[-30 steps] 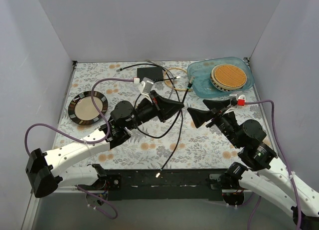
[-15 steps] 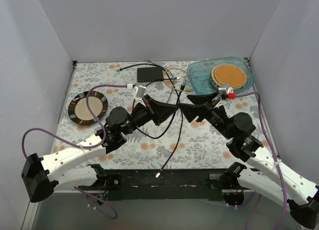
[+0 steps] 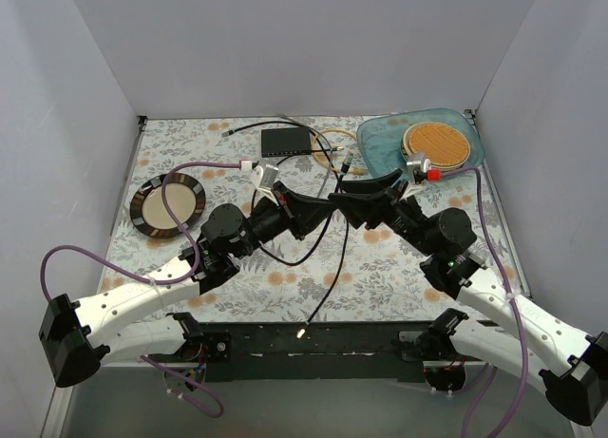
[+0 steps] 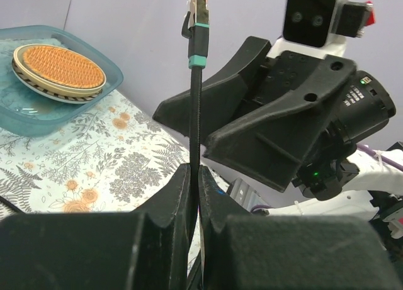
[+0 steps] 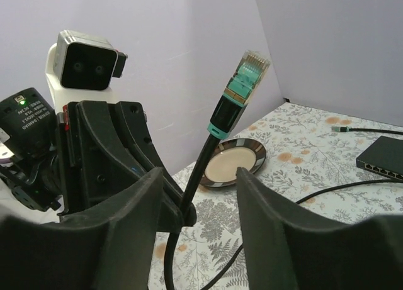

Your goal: Insert the plug into the switch port

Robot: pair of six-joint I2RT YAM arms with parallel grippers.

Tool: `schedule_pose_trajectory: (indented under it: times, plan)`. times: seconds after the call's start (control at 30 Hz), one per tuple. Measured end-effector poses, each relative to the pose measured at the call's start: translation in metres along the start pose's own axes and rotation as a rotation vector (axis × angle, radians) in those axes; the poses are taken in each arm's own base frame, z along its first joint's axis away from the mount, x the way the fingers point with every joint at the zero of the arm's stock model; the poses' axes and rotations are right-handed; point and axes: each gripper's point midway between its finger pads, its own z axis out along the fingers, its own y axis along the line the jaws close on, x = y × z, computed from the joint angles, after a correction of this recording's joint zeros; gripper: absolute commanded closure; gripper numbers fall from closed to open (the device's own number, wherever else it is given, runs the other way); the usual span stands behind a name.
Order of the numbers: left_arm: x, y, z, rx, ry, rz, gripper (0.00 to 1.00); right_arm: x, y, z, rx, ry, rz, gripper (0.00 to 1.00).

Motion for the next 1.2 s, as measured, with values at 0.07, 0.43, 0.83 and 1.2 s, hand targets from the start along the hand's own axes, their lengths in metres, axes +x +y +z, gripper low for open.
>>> schedule_pose_trajectory:
  times: [0.07,0.43,0.83,1.2]
  plan:
    - [0.0,0.0,0.0,-0.001,0.001,0.002,1.0,0.005,-0.001,0.003,-0.009,0.011,0.014,0.76]
    - [0.002,0.011,-0.001,-0.051,0.002,0.017,0.02,0.015,-0.005,0.012,-0.02,0.055,0.068,0.99]
    - [-0.063,0.095,-0.017,-0.413,-0.082,-0.082,0.02,0.007,-0.107,0.04,0.496,0.306,-0.276,0.99]
    - [-0.066,0.128,0.025,-0.439,0.079,-0.147,0.16,0.09,-0.132,0.005,0.669,0.594,-0.45,0.99]
